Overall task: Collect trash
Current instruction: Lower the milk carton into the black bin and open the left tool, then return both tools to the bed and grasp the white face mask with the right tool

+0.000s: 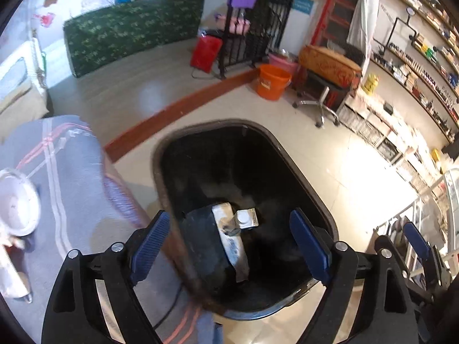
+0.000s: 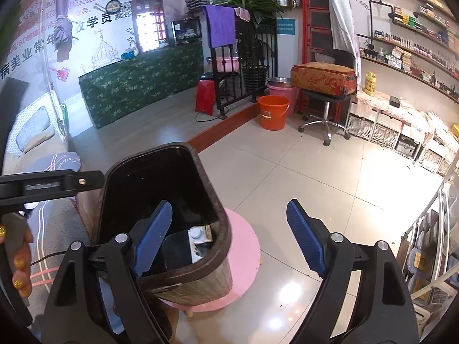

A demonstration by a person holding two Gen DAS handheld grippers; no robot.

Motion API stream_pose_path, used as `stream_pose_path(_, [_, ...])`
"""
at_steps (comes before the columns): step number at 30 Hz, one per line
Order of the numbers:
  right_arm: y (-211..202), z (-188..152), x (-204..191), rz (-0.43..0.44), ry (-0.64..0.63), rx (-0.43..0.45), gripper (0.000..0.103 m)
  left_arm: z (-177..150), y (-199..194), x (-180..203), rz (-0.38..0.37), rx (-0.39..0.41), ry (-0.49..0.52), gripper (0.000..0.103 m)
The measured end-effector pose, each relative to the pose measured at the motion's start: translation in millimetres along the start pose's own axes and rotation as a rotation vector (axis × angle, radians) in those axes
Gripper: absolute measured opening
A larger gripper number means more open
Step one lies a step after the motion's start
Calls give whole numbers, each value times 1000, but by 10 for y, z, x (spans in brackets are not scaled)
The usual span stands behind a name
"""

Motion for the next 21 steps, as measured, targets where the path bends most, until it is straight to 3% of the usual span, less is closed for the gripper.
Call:
stream_pose_path(12, [-130, 188, -337, 58, -46, 59, 93, -39, -712, -489, 69, 207, -41, 92])
stream_pose_path(21, [-259, 301, -807, 147, -102, 85, 94, -91, -1176, -1007, 132, 295, -97, 96])
Point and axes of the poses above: each gripper's, at about its wrist camera, not at the fingertips, and y roughly the way its jaws point, x to its right, z to its top, the point moved 6 cm from there along y, roughly the way its jaws point, and after that the axes turned 15 degrees about -y, right-handed, at the moved point
